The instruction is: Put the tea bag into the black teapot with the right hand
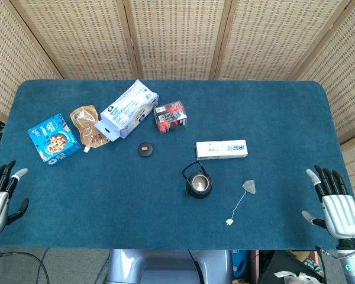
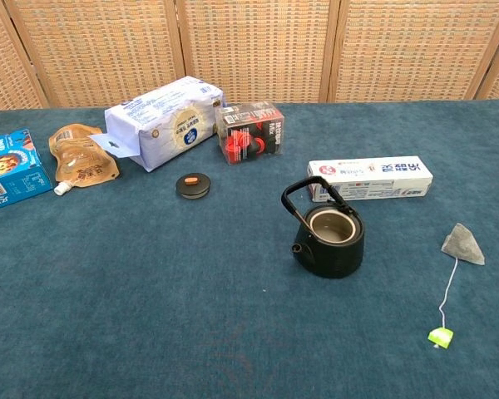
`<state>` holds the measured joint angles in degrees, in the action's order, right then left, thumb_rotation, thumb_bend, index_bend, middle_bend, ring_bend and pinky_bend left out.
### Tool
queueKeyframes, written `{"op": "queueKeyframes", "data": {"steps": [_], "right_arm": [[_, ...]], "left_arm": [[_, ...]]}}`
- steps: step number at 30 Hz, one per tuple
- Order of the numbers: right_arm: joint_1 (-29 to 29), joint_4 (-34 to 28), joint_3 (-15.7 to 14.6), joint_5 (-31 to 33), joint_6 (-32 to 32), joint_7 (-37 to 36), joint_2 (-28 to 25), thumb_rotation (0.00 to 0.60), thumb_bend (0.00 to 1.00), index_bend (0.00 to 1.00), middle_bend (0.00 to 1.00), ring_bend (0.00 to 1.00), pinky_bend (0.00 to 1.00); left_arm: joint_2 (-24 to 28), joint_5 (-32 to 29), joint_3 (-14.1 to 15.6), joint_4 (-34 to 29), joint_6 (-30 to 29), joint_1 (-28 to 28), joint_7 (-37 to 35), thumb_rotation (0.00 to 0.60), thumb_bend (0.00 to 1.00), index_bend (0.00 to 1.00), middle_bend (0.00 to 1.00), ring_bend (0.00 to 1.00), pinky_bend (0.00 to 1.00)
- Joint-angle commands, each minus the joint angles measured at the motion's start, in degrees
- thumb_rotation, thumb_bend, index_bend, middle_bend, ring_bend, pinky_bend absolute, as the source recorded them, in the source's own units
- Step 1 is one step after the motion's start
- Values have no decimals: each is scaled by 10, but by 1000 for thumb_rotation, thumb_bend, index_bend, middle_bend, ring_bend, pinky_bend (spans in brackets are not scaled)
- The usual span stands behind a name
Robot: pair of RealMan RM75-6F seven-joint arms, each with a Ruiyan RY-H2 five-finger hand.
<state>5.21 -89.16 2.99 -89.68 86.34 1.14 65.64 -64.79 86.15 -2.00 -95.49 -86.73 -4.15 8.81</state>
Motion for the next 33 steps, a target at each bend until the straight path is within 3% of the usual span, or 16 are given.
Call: {"op": "queueKeyframes", "data": {"steps": [1, 7, 13, 20, 33], "right_arm": [[5, 0, -2, -8, -6, -6, -2, 600, 88, 68, 112, 0, 0], [26, -6, -6, -33, -26, -17, -11, 600, 89, 68, 119, 0, 3], [61, -15, -12, -73, -55, -55, -24, 600, 89, 100, 187, 12, 60], [104, -22, -21, -123, -86, -87, -34, 600, 89, 141, 303, 134, 178], [215, -33, -43, -232, -172, -122, -21, 600, 89, 245, 424, 356, 427]], "left_arm": [[1, -1, -1, 0, 0, 0, -1, 600, 410, 155, 0, 0, 0], [5, 1, -4, -5, 2, -4, 6, 600, 411, 155, 0, 0, 0], [11, 9, -5, -11, 7, -12, 7, 600, 410, 155, 0, 0, 0], [21, 10, -10, -19, 11, -18, 11, 600, 410, 155, 0, 0, 0], [43, 7, -22, -40, 20, -33, 22, 600, 410, 155, 0, 0, 0]]}}
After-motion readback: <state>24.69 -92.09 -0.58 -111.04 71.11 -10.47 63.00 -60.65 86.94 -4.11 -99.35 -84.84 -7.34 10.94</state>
